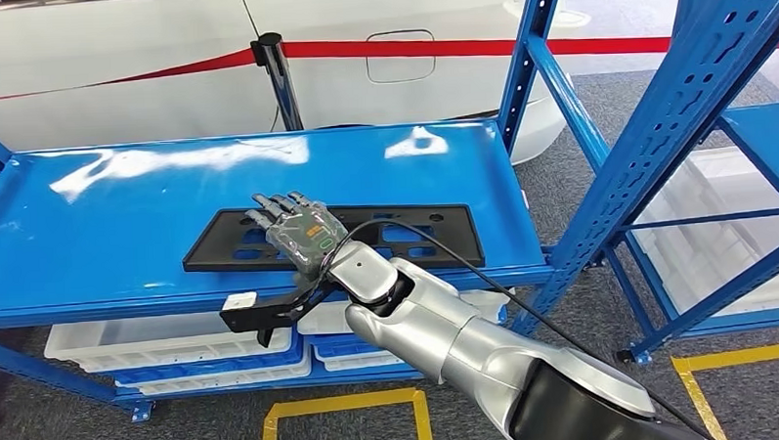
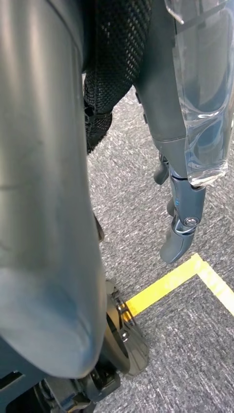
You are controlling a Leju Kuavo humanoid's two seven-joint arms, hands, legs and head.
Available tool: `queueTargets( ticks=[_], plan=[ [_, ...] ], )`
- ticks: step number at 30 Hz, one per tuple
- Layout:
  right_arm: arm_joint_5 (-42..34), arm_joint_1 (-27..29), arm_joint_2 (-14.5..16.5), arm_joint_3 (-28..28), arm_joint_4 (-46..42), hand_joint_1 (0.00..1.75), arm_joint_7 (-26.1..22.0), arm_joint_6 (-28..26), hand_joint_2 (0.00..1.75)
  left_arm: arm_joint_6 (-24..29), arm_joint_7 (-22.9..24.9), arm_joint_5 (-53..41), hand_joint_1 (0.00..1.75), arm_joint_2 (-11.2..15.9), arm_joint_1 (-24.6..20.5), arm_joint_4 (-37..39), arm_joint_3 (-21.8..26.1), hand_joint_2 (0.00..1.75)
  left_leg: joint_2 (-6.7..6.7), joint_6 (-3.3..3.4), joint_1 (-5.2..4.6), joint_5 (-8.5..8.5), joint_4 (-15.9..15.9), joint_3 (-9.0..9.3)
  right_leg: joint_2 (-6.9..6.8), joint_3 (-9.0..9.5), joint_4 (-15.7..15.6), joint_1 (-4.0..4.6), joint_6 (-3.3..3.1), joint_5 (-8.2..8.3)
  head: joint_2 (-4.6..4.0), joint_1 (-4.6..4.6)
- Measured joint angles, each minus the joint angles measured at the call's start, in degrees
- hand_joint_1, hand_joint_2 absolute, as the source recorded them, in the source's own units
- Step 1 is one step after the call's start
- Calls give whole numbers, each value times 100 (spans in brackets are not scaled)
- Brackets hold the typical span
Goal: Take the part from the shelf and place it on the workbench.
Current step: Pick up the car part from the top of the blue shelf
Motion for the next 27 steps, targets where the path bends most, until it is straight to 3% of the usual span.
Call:
queueTargets(
  ticks=[5, 14, 27],
  plan=[
    [-39, -11, -1, 5, -37, 0, 25, 111, 175, 0, -3, 9, 0, 0, 0, 0, -2, 0, 1, -17, 17, 11, -17, 8, 0, -4, 1, 16, -2, 1, 0, 0],
    [-328, -27, -4, 7, -9, 0, 240, 786, 175, 27, -3, 110, 0, 2, 3, 0, -4, 0, 1, -26, 28, 16, -34, 14, 0, -8, 2, 26, -7, -1, 0, 0],
    [-502, -90, -2, 24, 146, 0, 305, 863, 175, 66, -18, 194, 0, 2, 12, 0, -15, 0, 1, -26, 28, 16, -34, 13, 0, -7, 2, 26, -7, -1, 0, 0]
  ],
)
